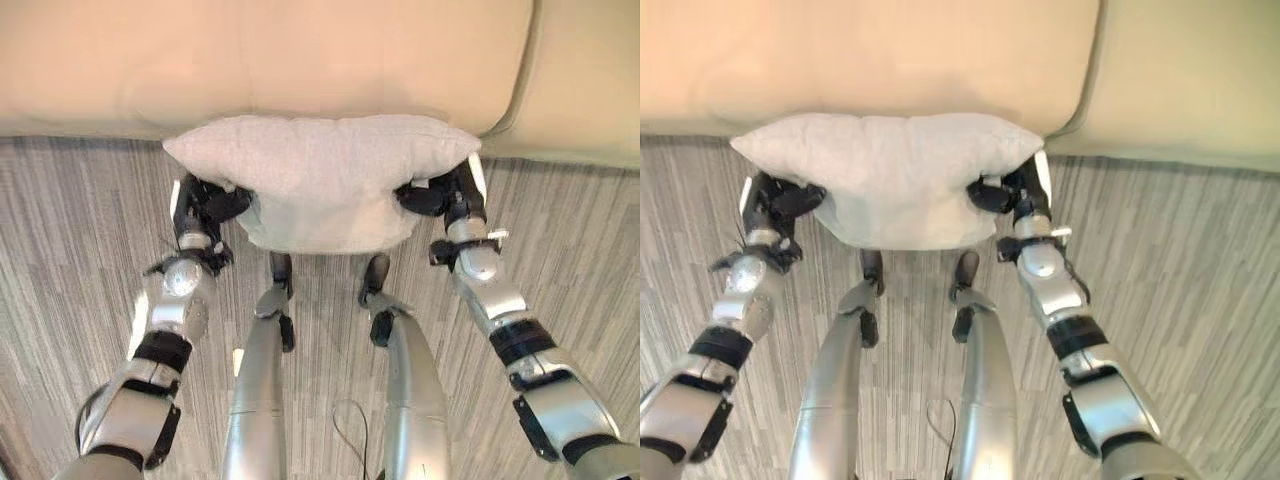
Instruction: Pick up all the scattered cushions and arrange them neatly on the sofa.
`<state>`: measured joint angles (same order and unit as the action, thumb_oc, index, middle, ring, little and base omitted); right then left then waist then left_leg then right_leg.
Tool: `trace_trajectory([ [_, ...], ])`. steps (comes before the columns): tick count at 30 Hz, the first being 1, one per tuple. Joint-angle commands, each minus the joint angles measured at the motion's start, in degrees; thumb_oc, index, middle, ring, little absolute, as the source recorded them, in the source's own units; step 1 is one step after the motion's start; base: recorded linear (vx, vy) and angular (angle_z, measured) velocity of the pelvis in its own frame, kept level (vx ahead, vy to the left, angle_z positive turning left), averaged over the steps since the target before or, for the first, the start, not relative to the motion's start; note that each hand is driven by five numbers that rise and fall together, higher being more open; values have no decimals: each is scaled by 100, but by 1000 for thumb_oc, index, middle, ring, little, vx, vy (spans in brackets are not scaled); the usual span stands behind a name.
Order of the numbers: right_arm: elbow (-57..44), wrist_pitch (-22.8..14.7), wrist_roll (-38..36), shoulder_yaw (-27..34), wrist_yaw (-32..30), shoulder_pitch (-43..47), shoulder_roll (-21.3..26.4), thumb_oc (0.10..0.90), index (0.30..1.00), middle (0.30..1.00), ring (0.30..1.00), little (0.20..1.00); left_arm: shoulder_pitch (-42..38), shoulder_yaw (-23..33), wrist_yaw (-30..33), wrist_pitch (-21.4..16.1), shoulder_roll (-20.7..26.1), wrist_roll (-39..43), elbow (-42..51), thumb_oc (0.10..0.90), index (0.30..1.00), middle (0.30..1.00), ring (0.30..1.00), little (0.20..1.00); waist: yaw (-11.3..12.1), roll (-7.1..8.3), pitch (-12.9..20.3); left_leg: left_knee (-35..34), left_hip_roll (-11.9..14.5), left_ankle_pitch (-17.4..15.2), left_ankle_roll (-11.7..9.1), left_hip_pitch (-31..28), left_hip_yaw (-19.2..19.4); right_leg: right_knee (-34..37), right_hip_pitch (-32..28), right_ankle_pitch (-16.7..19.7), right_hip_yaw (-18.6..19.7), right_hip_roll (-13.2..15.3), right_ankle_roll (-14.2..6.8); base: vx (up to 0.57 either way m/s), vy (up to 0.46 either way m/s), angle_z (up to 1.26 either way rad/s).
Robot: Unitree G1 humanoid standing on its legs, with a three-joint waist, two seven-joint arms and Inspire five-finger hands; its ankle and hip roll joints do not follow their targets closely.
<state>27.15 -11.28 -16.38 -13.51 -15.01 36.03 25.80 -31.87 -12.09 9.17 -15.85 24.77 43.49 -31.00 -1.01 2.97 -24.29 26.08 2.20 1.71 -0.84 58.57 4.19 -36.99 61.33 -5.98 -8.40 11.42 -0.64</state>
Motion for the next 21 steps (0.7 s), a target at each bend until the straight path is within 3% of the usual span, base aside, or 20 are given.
trace_trajectory([
  [1,-874,-1046,18,-357,313,-126,-585,400,300,300,300,300,4,-521,-792,-720,-782,-44,718,400,300,300,300,300,-99,-332,1106,-487,-105,-356,-84,-246,-424,376,-535,-495,64,-309,-238,-23,-56,2],
  [5,-1199,-1138,-100,-163,373,-770,-765,400,300,300,300,300,505,-602,-935,-704,-991,-30,977,400,300,300,300,300,-129,-325,1128,-908,-72,-251,-180,-986,-418,824,-1263,-463,-25,-386,-228,-21,-109,-2],
  [7,-1493,-1159,-114,-9,417,-1358,-815,400,300,300,300,300,982,-663,-1044,-648,-1117,59,1184,400,300,300,300,300,-140,-330,1130,-1268,-6,40,-229,-1623,-393,1273,-1910,-256,-192,-472,-163,-75,-154,-6],
  [11,-1782,-1109,74,47,390,-1863,-744,400,300,300,300,300,1340,-771,-1066,-638,-1215,164,1398,400,300,300,300,300,-196,-308,1135,-1563,41,97,-263,-2375,-381,1694,-2690,-222,-277,-562,-152,6,-96,-1],
  [12,-1960,-1049,248,88,384,-2236,-686,400,300,300,300,300,1581,-914,-1092,-596,-1189,61,1543,400,300,300,300,300,-237,-291,1163,-1705,91,92,-257,-2848,-343,1870,-3150,-218,-296,-614,-139,77,-142,-7],
  [16,-2183,-1030,418,161,351,-2728,-632,400,300,300,300,300,1845,-1137,-1076,-593,-1165,-55,1731,400,300,300,300,300,-352,-216,1266,-1764,131,4,-216,-3554,-277,2257,-3973,-191,-209,-736,-111,74,-82,-5],
  [21,-2496,-988,534,256,373,-3109,-518,400,300,300,300,300,2004,-1275,-1035,-572,-1071,-247,2010,400,300,300,300,300,-395,-76,1415,-1505,95,-224,-186,-3987,-344,2731,-4645,-62,9,-846,-131,86,-10,-17],
])
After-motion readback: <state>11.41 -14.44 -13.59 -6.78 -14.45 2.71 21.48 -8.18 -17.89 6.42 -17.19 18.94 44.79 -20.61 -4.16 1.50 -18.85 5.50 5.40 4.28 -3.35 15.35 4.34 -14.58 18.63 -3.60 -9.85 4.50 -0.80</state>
